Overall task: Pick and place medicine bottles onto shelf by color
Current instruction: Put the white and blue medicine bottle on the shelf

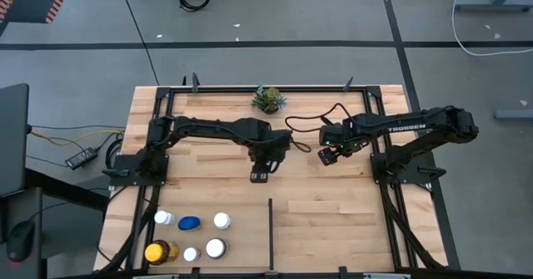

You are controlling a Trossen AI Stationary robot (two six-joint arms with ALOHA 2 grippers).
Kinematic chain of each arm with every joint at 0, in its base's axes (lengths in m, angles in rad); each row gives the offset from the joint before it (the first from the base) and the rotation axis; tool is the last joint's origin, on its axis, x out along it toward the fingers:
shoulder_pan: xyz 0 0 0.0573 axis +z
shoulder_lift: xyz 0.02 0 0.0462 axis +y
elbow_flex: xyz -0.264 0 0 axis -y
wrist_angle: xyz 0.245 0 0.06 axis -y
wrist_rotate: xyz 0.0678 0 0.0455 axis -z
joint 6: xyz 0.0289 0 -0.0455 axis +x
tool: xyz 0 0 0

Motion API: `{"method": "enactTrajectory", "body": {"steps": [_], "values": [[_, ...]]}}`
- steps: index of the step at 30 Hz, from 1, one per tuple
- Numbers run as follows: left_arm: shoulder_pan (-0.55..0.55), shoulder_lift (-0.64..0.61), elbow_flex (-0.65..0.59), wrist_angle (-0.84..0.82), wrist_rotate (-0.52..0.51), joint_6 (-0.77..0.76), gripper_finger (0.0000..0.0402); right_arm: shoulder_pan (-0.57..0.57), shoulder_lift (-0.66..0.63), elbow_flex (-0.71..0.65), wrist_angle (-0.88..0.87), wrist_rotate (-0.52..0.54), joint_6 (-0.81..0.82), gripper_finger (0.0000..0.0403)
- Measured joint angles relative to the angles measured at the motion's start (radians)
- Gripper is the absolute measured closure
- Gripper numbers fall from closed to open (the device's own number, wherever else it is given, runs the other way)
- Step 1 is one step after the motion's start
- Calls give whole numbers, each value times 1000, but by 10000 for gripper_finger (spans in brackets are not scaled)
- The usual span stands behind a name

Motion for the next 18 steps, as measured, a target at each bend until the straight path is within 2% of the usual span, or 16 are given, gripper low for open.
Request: {"method": "enactTrajectory", "body": {"steps": [4, 9, 13, 18], "values": [[-47, -51, 1, -68, -39, -33, 219, 24, 0, 0, 1, 7, 52, 89], [-128, -101, -1, -72, -56, -96, 220, 75, 0, 0, 6, 8, 159, 89], [-182, -143, 0, -76, -79, -139, 225, 136, 0, 0, 6, 8, 267, 89], [-241, -194, 0, -95, -106, -195, 213, 243, 0, 0, 7, 8, 426, 89]]}}
